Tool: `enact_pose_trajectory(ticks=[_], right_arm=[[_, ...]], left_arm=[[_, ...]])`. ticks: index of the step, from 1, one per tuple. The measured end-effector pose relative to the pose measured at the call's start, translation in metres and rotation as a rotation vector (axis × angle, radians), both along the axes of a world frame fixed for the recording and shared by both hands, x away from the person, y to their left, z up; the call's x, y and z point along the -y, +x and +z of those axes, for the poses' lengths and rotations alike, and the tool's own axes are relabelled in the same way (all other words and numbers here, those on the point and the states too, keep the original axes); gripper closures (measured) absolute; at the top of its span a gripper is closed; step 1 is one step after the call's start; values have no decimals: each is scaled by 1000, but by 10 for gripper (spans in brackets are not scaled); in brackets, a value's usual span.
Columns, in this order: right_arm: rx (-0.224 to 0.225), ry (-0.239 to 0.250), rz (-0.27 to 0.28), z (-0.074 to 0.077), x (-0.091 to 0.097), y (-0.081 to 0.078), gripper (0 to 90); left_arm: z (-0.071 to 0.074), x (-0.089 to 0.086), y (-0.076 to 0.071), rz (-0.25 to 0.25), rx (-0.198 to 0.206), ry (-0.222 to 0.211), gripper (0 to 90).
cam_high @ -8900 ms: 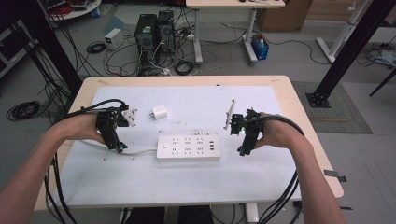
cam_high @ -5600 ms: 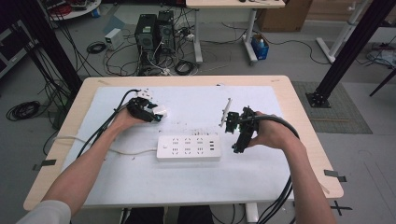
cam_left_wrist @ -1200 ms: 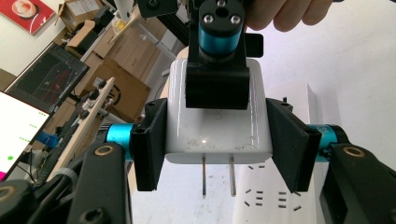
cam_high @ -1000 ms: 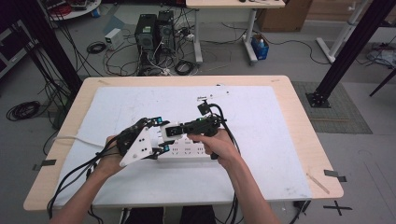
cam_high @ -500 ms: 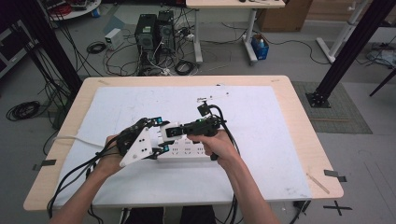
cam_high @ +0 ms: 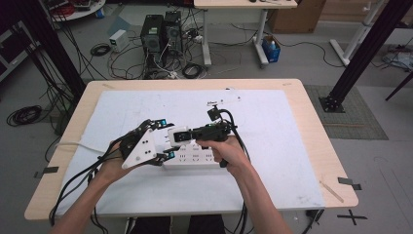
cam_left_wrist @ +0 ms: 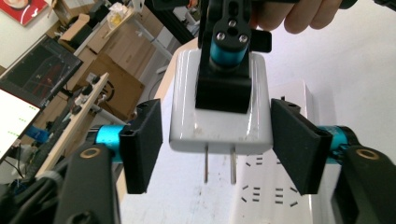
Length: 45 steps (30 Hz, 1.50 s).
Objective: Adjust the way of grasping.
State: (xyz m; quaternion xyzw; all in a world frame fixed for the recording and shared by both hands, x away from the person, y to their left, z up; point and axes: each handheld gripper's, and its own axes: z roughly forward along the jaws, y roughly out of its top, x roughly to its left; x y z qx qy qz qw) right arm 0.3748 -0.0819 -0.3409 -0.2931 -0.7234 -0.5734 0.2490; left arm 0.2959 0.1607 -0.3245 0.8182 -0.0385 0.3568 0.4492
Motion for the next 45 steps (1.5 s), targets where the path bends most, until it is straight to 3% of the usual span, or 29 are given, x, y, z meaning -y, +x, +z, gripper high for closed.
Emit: enact_pose_trajectory(ticks=[5,8,13,19,26,30,32,35,36,37,40,45], right_arm=[[16,-18,-23,2,6,1,621],[35,-28,-29,4,9,0,621],[108,-131,-62,13,13,-2,621],[194,-236,-75,22,16,-4,621],[275,-346,-97,32,22,-5,621],[341,-444,-107,41,26,-6,621],[373,-505,-103,47,27,-7,621],[456,-648,-104,56,25,-8,621],[486,-697,-98,58,24,-8,621],[509,-742,-90,61,23,-8,621],[542,-804,-65,66,22,-7,621],[599,-898,-27,71,24,-4,621]], left_arm=[[3,-5,4,-5,-48,0,305],[4,-8,7,-15,-96,-2,284],[5,-13,14,-3,-143,33,251],[11,-23,22,13,-198,8,245],[14,-39,35,35,-305,-8,192],[14,-52,48,60,-411,21,166],[13,-58,54,96,-433,36,166],[12,-67,65,123,-532,53,155],[10,-70,68,152,-577,65,122],[9,-72,71,171,-597,87,120],[3,-77,75,196,-659,133,120],[-5,-80,78,219,-725,189,120]])
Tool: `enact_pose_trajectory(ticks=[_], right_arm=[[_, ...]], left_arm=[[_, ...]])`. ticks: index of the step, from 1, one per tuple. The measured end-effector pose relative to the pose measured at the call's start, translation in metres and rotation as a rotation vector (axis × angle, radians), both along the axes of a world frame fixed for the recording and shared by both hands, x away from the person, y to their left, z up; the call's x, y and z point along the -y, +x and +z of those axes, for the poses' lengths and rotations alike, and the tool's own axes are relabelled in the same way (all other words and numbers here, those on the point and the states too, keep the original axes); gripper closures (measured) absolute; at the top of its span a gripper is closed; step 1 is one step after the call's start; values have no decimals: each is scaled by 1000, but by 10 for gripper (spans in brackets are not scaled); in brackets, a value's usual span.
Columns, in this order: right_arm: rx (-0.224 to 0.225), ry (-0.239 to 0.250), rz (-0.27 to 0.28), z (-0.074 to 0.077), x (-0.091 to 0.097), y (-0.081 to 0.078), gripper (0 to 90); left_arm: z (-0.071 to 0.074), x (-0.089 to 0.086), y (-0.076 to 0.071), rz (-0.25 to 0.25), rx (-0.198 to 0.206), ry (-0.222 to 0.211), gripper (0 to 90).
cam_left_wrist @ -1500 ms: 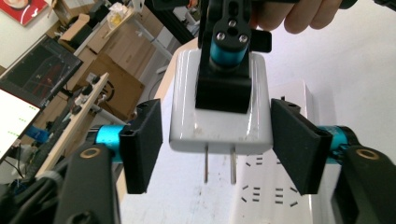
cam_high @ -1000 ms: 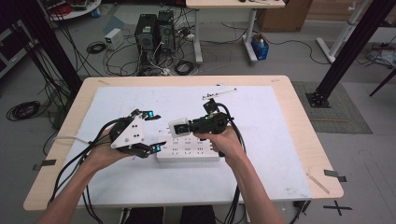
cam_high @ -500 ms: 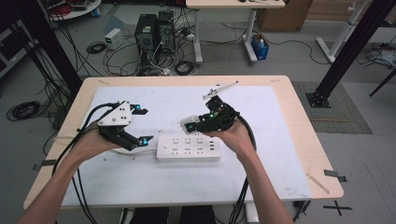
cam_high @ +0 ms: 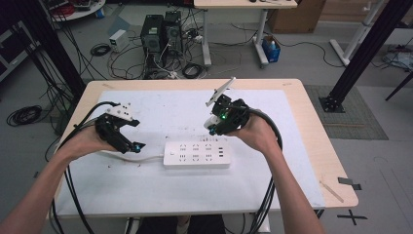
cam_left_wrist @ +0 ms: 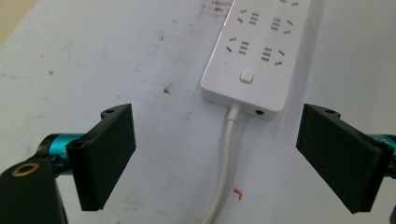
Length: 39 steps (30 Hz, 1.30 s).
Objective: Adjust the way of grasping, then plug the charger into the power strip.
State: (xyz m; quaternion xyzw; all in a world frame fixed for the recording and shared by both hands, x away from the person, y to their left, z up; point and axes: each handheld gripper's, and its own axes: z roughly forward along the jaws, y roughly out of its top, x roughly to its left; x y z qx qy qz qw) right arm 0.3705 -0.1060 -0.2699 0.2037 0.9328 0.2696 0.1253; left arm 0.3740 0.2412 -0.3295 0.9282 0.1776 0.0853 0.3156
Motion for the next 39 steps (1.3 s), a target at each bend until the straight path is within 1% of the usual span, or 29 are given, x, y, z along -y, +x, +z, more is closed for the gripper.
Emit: enact_pose_trajectory(ticks=[4,5,7,9,10,11,12,13,14,15,17,18,20,21,23,24,26,27,29,31,32,33,35,36,39], right_arm=[[-17,-21,20,0,4,2,621],[-18,-25,27,0,5,3,621],[-25,-30,35,-1,6,4,621],[-33,-48,51,-3,6,5,620],[-26,-62,61,-4,6,6,621],[-21,-78,64,-5,6,7,621],[-24,-93,72,-7,6,7,621],[-28,-107,76,-8,6,8,621],[-31,-127,97,-10,5,9,621],[-34,-135,110,-12,4,10,621],[-38,-166,134,-15,1,12,621],[-44,-178,158,-17,-1,15,621],[-79,-180,192,-21,-4,19,621],[-92,-188,213,-24,-5,21,621],[-109,-226,240,-29,-10,24,621],[-115,-247,256,-32,-12,25,621],[-124,-269,280,-37,-17,27,621],[-115,-272,296,-39,-19,28,621],[-132,-276,303,-42,-22,31,621],[-154,-274,331,-47,-25,34,621],[-159,-285,342,-48,-27,34,621],[-162,-294,354,-50,-29,35,621],[-176,-309,374,-55,-32,36,621],[-182,-316,383,-57,-33,37,621],[-191,-330,390,-63,-38,41,621]], left_arm=[[-5,0,3,-2,-45,32,120],[-6,0,3,3,-50,32,120],[-9,0,6,1,-72,44,120],[-11,0,6,-2,-84,52,120],[-12,0,6,-9,-89,68,120],[-14,1,6,-4,-97,74,120],[-16,1,5,-1,-105,81,120],[-18,1,5,-11,-109,94,120],[-19,2,4,-11,-106,98,120],[-20,2,3,-6,-106,93,120],[-20,-1,1,-7,-102,96,120],[-20,-1,0,-3,-99,95,120],[-19,-3,-2,3,-96,90,120],[-19,-5,-2,3,-95,92,120],[-20,-7,-3,7,-97,89,120],[-20,-7,-4,20,-98,81,120],[-22,-10,-5,17,-101,85,120],[-24,-10,-5,24,-104,78,120],[-26,-12,-6,31,-111,80,120],[-28,-13,-5,20,-111,92,120],[-29,-13,-7,33,-118,82,120],[-29,-14,-6,26,-117,85,120],[-31,-14,-7,32,-120,82,120],[-31,-14,-7,29,-117,90,120],[-32,-15,-8,29,-116,91,120]])
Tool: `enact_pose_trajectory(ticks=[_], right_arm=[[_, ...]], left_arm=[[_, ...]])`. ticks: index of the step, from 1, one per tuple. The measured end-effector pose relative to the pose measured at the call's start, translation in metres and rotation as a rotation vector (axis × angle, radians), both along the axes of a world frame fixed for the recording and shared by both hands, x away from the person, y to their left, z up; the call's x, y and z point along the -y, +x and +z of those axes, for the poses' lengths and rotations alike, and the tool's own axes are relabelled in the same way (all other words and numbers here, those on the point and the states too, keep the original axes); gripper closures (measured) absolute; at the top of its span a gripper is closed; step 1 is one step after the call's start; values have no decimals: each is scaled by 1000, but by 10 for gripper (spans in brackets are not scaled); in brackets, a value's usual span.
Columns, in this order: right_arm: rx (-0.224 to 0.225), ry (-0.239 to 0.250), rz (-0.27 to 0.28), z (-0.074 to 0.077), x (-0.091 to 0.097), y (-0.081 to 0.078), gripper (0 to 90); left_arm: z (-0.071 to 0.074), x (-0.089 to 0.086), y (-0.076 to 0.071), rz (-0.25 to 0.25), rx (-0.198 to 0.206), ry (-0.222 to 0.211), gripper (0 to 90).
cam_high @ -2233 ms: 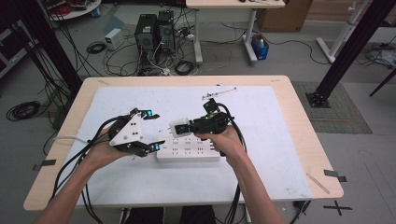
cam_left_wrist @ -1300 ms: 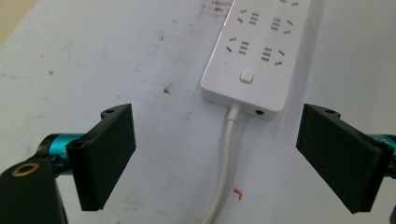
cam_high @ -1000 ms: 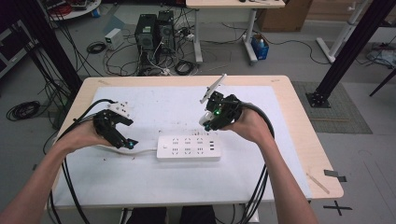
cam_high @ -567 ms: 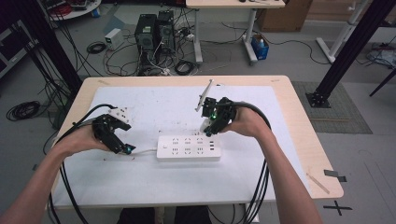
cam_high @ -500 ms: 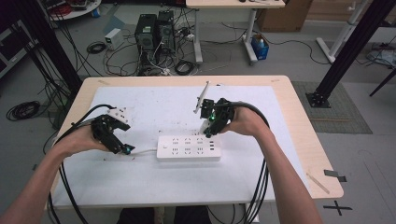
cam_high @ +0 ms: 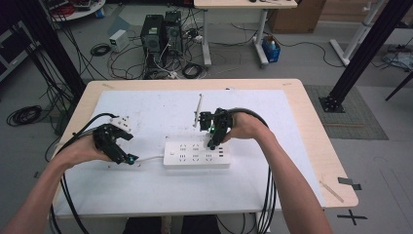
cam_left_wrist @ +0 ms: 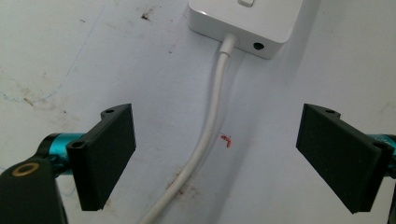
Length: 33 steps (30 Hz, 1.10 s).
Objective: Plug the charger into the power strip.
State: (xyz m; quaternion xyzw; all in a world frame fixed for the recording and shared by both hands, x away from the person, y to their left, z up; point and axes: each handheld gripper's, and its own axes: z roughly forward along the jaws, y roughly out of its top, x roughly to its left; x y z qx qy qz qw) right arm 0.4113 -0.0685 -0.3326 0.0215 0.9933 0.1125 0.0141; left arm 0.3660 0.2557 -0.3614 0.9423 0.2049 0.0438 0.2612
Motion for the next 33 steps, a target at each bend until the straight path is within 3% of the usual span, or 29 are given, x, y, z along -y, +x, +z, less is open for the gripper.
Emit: enact_pose_trajectory(ticks=[4,13,16,25,33], right_arm=[[-29,6,17,-4,-4,5,621],[-47,-16,49,-12,-8,11,621],[-17,-7,49,-12,-10,12,621],[-26,-55,85,-18,-14,12,621],[-27,-55,90,-20,-13,15,621]], left_arm=[[-1,-3,-1,11,-1,-1,120],[-1,-8,-6,37,9,-6,120],[-1,-8,-7,42,14,-12,120],[0,-9,-9,34,20,-5,120],[-2,-9,-10,42,22,-6,120]])
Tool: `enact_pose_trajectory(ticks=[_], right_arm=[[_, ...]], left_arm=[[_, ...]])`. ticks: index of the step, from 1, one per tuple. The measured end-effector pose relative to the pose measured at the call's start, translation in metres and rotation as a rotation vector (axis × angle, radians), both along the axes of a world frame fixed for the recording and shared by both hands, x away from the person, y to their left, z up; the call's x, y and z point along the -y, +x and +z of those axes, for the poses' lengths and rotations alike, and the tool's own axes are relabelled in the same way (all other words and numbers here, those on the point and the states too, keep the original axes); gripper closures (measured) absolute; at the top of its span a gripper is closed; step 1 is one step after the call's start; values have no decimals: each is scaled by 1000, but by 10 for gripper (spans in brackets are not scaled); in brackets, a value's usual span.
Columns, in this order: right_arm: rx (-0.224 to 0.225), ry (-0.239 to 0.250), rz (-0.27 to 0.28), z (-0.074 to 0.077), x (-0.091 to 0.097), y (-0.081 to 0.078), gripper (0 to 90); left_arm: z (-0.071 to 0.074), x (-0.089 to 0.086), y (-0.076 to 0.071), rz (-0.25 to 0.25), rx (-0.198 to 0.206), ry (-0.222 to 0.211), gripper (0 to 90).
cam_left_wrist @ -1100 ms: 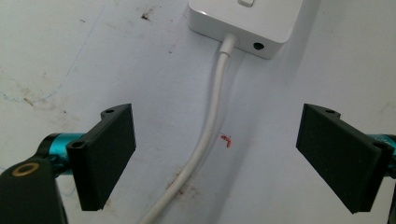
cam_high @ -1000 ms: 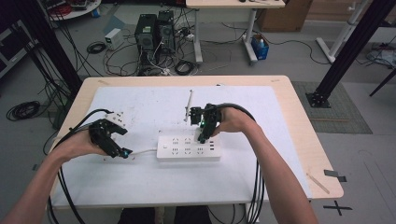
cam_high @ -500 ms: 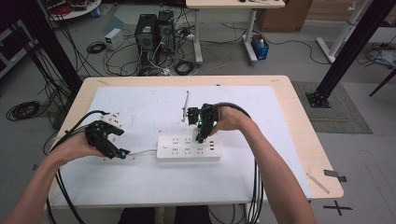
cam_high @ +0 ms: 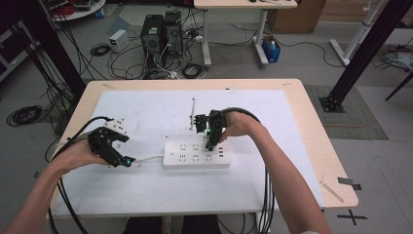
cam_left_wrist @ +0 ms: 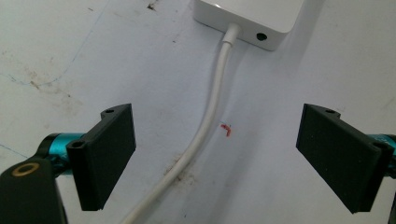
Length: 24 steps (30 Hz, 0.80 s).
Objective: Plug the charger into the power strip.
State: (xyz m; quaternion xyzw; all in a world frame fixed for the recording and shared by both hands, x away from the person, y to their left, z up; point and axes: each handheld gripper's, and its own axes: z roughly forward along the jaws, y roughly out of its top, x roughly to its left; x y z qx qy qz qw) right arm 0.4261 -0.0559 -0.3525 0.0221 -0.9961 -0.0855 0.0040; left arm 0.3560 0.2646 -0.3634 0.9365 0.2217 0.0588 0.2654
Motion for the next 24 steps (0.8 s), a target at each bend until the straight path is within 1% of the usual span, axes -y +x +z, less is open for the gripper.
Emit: enact_pose_trajectory(ticks=[2,3,6,10,12,14,15,17,21,23,24], right_arm=[[4,-8,-6,-1,0,1,621],[5,-13,2,-2,0,1,621],[1,-10,1,-3,-2,2,621],[6,-22,9,-3,-4,2,621],[10,-27,4,-3,-5,1,622],[7,-27,5,-4,-5,1,622],[4,-25,-7,-4,-5,1,622],[-1,-26,-10,-4,-5,2,622],[3,-23,3,-4,-5,1,622],[22,-28,23,-4,-6,-1,622],[27,-26,32,-4,-7,-2,622]], left_arm=[[0,0,0,0,0,-1,120],[-1,0,-1,0,1,-2,120],[0,-1,-1,-1,3,-3,120],[0,0,-1,6,6,-6,120],[0,0,-1,3,5,-6,120],[0,0,-1,-2,7,-5,120],[0,0,-1,2,8,-6,120],[0,0,-2,1,12,-7,120],[-1,1,-3,-1,13,-8,120],[0,0,-3,-2,15,-6,120],[-1,1,-3,2,16,-11,120]])
